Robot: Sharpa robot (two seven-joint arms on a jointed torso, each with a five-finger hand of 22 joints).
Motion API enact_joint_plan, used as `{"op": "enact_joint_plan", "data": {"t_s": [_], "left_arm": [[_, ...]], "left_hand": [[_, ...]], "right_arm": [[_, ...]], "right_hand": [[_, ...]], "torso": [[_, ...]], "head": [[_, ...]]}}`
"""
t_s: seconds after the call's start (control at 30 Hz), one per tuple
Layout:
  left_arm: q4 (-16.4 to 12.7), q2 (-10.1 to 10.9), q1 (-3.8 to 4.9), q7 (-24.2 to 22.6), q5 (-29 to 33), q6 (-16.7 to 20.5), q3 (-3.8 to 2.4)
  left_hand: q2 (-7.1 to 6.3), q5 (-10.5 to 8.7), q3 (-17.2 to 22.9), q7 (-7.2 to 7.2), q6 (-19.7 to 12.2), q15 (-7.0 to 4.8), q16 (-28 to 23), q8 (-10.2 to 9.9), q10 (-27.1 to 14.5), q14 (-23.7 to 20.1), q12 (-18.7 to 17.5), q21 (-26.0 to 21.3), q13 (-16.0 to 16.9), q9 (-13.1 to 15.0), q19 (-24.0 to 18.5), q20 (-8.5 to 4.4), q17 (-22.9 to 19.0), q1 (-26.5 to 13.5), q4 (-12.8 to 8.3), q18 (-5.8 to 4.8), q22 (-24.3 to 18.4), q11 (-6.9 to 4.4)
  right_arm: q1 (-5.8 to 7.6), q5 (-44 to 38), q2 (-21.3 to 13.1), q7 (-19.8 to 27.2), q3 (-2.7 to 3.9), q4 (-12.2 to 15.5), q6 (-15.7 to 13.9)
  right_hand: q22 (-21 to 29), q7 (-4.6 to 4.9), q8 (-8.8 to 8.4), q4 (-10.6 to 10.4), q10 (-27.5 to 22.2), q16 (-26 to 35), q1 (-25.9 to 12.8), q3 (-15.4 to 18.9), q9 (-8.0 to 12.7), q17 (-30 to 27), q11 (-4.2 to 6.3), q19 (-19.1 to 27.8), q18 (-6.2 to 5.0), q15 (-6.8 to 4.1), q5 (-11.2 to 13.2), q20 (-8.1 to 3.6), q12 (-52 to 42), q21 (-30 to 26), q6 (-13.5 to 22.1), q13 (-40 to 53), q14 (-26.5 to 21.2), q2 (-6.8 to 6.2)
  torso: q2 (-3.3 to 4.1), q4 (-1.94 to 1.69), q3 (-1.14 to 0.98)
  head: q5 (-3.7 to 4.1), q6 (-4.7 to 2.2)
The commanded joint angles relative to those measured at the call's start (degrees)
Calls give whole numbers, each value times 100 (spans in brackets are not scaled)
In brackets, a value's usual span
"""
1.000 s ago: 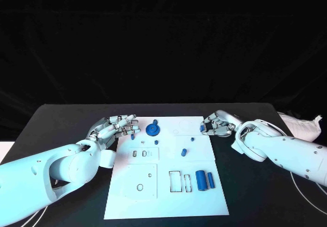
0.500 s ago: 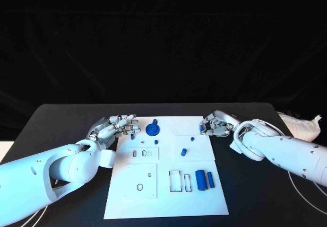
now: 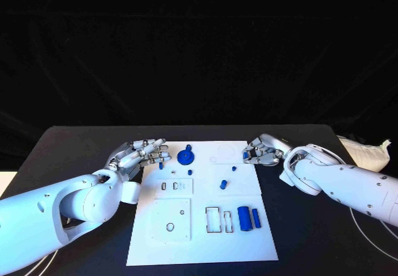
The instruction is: Assemble the parts on the task board
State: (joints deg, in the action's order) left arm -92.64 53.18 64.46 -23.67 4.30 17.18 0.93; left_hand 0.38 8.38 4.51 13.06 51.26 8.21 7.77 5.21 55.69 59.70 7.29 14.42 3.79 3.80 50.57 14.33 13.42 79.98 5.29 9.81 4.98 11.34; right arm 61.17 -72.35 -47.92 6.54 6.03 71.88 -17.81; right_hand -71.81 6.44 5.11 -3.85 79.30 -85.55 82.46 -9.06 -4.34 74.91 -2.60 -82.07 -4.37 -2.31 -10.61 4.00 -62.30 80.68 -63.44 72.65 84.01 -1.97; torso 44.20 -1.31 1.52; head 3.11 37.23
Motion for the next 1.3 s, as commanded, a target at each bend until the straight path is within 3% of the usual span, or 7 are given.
{"op": "enact_joint_plan", "data": {"t_s": [0.03, 0.23, 0.33, 0.63, 0.83, 1.03, 1.3], "left_arm": [[-13, -5, 1, -58, 12, -111, -3], [-18, 2, 1, -58, 12, -108, -3], [-21, 7, 1, -57, 12, -102, -3], [-26, 26, 1, -58, 13, -82, -3], [-12, 18, 0, -57, 44, -70, -2], [21, -20, -10, -57, 61, -83, 0], [94, -144, -20, -55, 100, -116, 2]], "left_hand": [[26, -16, -12, 145, -40, 8, -15, 33, -43, 36, 17, -38, -7, 4, -1, 22, -7, 17, -34, 68, -6, -13], [26, -16, -12, 145, -40, 8, -15, 33, -43, 36, 17, -38, -7, 4, -1, 22, -7, 17, -34, 68, -6, -13], [26, -16, -12, 145, -40, 8, -15, 33, -43, 36, 17, -38, -7, 4, -1, 22, -7, 17, -34, 68, -6, -13], [26, -16, -12, 145, -40, 8, -15, 33, -43, 36, 17, -38, -7, 4, -1, 22, -7, 17, -34, 68, -6, -13], [27, -16, 0, 145, -40, 6, -22, 40, -44, 43, 30, -42, -7, 5, 4, 21, -16, 24, -49, 69, -14, -15], [27, -16, 0, 145, -40, 6, -22, 40, -44, 43, 30, -42, -7, 5, 4, 21, -16, 24, -49, 69, -14, -15], [27, -16, 0, 145, -40, 6, -22, 40, -44, 43, 30, -42, -7, 5, 4, 21, -16, 24, -49, 69, -14, -15]], "right_arm": [[-5, -64, 8, -41, 1, -6, 1], [-5, 31, 13, 26, 1, 2, -166], [-5, 120, 8, 52, 1, 40, -284], [13, 164, -60, -457, 1, 545, -711], [31, -221, -85, -1195, 1, 1159, -918], [34, -883, 131, -1772, -23, 1783, -803], [24, -1208, 693, -2278, -134, 1960, -627]], "right_hand": [[-13, -47, 78, 12, 101, -23, -28, -76, -46, 826, 152, 10, 67, -51, 39, -56, -33, 26, -142, 10, 456, 61], [-65, -145, 177, 111, 127, -46, 30, -236, -109, 866, 232, -14, 77, -121, 274, -121, -50, 51, -353, 24, 464, 173], [-89, -155, 187, 78, 147, -56, -83, -210, -125, 884, 240, -25, 83, -129, 332, -136, -73, 63, -373, 38, 468, 144], [-110, -151, 138, -8, 174, -65, -274, -202, -132, 901, 241, -37, 88, -137, 241, -150, -98, 73, -310, 58, 473, 161], [-110, -151, 117, 29, 175, -65, -239, -262, -136, 902, 242, -38, 88, -139, 217, -152, -99, 74, -288, 62, 473, 197], [-113, -141, 105, 46, 180, -72, -240, -286, -139, 913, 237, -39, 88, -137, 197, -153, -115, 75, -276, 74, 476, 199], [-95, -137, 93, 59, 175, -63, -246, -326, -144, 900, 232, -31, 85, -132, 145, -150, -105, 66, -267, 72, 473, 216]], "torso": [[-1, -1, 1], [1, 0, 1], [2, 2, 0], [-18, 17, 4], [-75, 37, 30], [-142, 59, 52], [-220, 26, 90]], "head": [[9, -6], [12, -6], [9, -12], [-29, -7], [-79, 20], [-186, 54], [-247, 115]]}}
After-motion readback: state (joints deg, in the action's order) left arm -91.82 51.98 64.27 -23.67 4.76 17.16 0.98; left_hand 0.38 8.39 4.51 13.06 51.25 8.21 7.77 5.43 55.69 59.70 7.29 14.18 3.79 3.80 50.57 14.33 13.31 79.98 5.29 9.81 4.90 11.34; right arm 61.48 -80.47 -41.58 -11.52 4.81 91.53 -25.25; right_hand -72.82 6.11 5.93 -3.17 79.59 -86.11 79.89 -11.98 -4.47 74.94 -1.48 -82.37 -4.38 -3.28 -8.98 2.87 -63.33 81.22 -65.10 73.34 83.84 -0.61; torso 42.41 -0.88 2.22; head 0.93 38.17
